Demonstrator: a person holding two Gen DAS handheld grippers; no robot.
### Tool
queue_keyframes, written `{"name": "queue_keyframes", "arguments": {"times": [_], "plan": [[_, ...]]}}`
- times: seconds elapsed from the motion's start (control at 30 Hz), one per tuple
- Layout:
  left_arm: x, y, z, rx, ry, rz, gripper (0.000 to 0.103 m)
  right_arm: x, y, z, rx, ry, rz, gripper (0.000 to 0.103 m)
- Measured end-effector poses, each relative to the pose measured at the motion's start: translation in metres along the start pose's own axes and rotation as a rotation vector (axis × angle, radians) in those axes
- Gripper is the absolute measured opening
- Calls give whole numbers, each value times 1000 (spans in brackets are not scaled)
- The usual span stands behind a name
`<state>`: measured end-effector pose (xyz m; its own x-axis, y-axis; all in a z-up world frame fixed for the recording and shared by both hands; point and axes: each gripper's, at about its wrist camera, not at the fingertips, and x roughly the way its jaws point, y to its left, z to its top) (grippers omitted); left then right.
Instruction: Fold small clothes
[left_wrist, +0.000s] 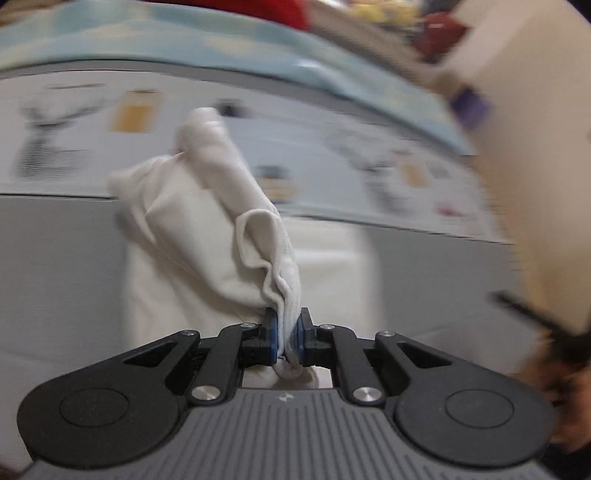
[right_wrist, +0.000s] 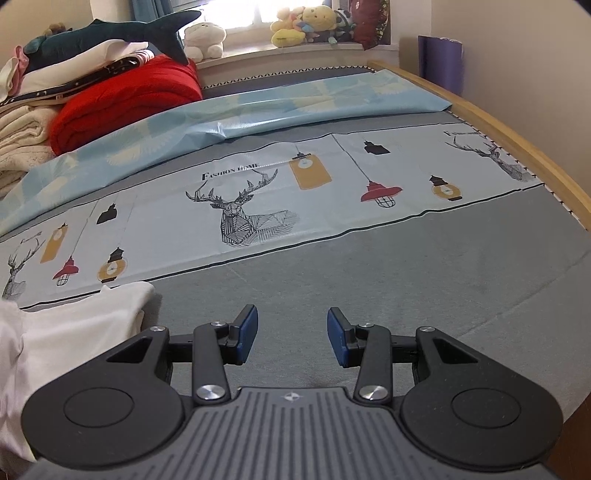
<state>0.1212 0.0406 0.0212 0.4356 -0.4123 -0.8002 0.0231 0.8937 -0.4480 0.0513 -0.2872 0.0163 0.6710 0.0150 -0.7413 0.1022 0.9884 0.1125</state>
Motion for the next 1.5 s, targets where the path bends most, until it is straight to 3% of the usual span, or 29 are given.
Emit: {"name": "queue_keyframes", "arguments": {"times": [0.13,0.2,0.33,0.5,0.67,0.7,0.77,0.87,0.93,1.03,1.07,1.2,1.33,1.4,1.5], "plan": [[43,-60,1,-81,38,-193,19,0,1,-4,-12,14,4,43],[53,-79,2,-58,46,-254,25,1,3,-6,-22,14,12,43],[40,-70,8,-6,-8,-183,25,4,10,-8,-37,29,44,43],[41,-28,-5,65,93,-23,25,14,31,-10,-74,55,142,43],[76,0,-38,192,272,-6,25,40,62,-21,-63,263,350,44],[87,2,-49,228,328,26,25,45,72,-26,-85,308,382,44],[107,-2,-66,348,406,127,23,54,90,-38,-159,401,383,44],[105,-9,-72,433,387,115,27,75,107,-64,-299,541,270,47],[91,-7,-66,415,320,118,27,74,112,-64,-333,525,248,52],[46,-6,-61,410,113,172,51,58,112,-54,-309,444,223,52],[34,-5,-63,410,61,202,61,49,111,-51,-295,403,211,52],[-16,-11,-78,401,-116,327,81,-10,105,-41,-290,135,115,51],[-58,-32,-114,333,-260,352,86,-72,96,-49,-203,-42,124,59],[-68,-47,-140,325,-274,368,87,-102,97,-64,-192,-106,120,75],[-78,-65,-176,315,-278,394,87,-134,96,-101,-199,-160,106,82]]}}
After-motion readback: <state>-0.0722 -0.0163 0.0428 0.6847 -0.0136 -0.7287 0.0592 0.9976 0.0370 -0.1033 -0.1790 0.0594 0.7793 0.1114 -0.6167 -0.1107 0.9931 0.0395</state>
